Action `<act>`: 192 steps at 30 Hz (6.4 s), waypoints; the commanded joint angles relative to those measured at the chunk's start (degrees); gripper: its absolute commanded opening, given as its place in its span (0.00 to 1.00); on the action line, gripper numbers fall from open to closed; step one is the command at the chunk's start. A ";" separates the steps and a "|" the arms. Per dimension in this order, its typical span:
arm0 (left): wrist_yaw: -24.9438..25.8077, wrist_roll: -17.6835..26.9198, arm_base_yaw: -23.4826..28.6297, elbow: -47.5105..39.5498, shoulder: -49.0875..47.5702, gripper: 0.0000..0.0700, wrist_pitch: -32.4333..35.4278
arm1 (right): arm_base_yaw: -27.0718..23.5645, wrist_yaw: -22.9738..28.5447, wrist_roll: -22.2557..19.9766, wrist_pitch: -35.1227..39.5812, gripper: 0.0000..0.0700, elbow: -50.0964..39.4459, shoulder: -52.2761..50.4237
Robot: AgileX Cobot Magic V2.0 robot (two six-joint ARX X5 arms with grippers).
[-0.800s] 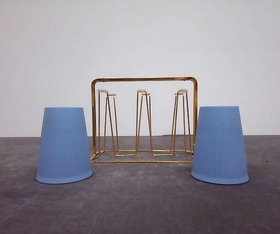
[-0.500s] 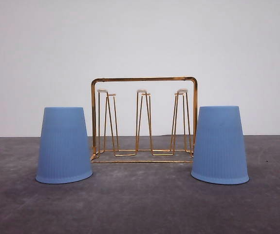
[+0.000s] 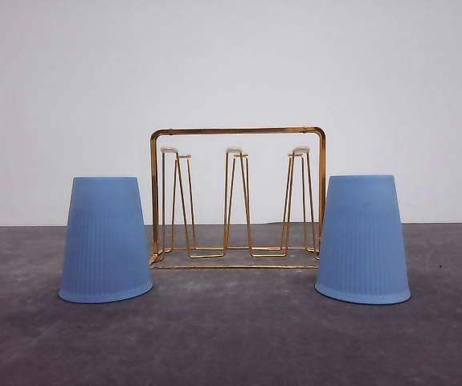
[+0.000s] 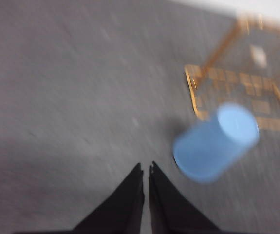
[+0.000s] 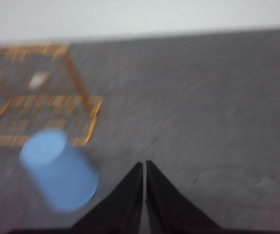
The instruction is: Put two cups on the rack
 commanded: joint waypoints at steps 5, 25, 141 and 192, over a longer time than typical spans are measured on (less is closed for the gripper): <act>8.59 5.91 -3.00 1.20 6.08 0.00 1.75 | 1.21 -4.88 -10.22 0.25 0.01 0.44 5.69; 5.00 27.54 -16.90 1.20 7.11 0.78 6.96 | 8.90 -4.31 -16.11 3.06 0.76 0.44 6.31; 2.32 8.82 -25.61 46.55 64.84 0.66 -15.11 | 8.96 -4.85 -13.59 3.18 0.75 0.44 6.31; -7.40 -4.91 -23.52 -0.13 25.06 0.65 13.70 | 19.93 -4.88 -3.64 35.35 0.57 0.79 58.69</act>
